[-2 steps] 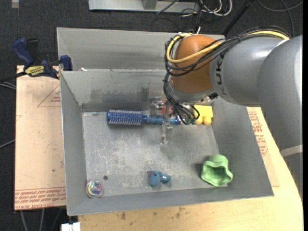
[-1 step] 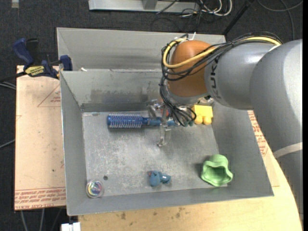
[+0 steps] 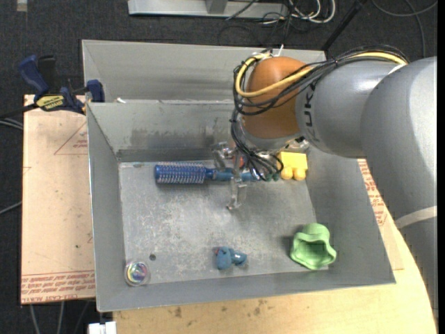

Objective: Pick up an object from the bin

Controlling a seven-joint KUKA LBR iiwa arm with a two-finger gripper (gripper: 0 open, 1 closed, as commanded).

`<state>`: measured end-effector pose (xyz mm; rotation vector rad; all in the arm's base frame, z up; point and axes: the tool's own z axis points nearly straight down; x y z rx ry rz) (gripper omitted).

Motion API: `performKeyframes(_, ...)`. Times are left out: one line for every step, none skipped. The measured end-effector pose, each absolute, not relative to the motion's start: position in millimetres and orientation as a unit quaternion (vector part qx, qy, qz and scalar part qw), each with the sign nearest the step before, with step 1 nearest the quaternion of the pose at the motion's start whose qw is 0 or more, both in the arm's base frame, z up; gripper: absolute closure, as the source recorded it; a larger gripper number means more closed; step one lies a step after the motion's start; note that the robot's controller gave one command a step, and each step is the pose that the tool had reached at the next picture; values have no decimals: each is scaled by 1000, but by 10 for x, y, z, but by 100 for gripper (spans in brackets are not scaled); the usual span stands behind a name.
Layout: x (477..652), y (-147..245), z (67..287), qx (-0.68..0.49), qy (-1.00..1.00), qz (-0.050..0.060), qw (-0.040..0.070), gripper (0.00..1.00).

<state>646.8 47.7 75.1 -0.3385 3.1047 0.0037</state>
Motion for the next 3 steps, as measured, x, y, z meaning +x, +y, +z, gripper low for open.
performKeyframes(6468,482,755,-108,994,2,9,100)
performKeyframes(6473,486,840,-108,994,1,2,100)
performKeyframes(6493,495,1878,-107,994,0,5,100)
